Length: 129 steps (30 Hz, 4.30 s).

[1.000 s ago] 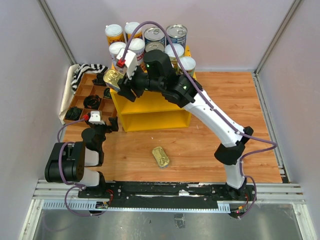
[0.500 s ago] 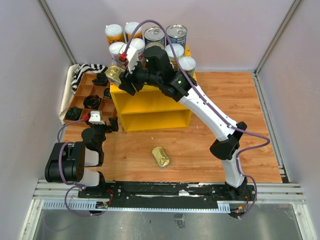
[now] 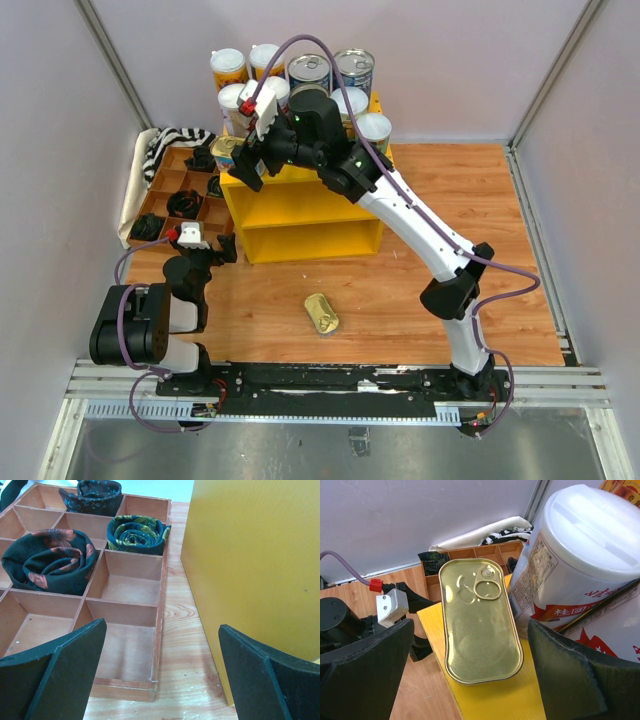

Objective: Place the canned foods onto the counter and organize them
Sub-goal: Place the canned food on the counter, then pick up the canned food from the center of the board.

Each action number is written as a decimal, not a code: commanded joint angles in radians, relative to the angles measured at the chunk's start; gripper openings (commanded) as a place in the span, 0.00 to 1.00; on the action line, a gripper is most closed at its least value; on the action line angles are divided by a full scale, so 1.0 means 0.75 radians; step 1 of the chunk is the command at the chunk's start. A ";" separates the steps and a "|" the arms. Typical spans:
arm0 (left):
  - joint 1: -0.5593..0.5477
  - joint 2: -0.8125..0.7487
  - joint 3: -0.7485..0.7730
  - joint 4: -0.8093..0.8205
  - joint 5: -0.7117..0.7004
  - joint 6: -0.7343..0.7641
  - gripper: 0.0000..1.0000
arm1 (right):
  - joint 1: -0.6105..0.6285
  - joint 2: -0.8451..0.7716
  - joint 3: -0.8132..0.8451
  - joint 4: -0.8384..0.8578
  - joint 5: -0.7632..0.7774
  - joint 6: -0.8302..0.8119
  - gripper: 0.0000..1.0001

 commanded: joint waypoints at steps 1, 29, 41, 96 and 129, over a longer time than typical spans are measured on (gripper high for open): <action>-0.007 0.000 0.014 0.028 0.005 0.017 1.00 | 0.011 -0.069 -0.032 0.073 0.015 -0.020 0.95; -0.007 0.001 0.014 0.028 0.005 0.017 1.00 | 0.158 -0.095 -0.154 0.187 0.204 -0.320 0.53; -0.006 0.000 0.014 0.027 0.005 0.016 1.00 | 0.134 -0.029 -0.134 0.206 0.238 -0.333 0.40; -0.007 0.000 0.014 0.027 0.005 0.016 1.00 | 0.149 -0.697 -0.833 0.477 0.151 -0.175 0.97; -0.006 0.000 0.015 0.027 0.006 0.016 1.00 | 0.518 -0.866 -2.222 0.632 0.739 0.597 0.99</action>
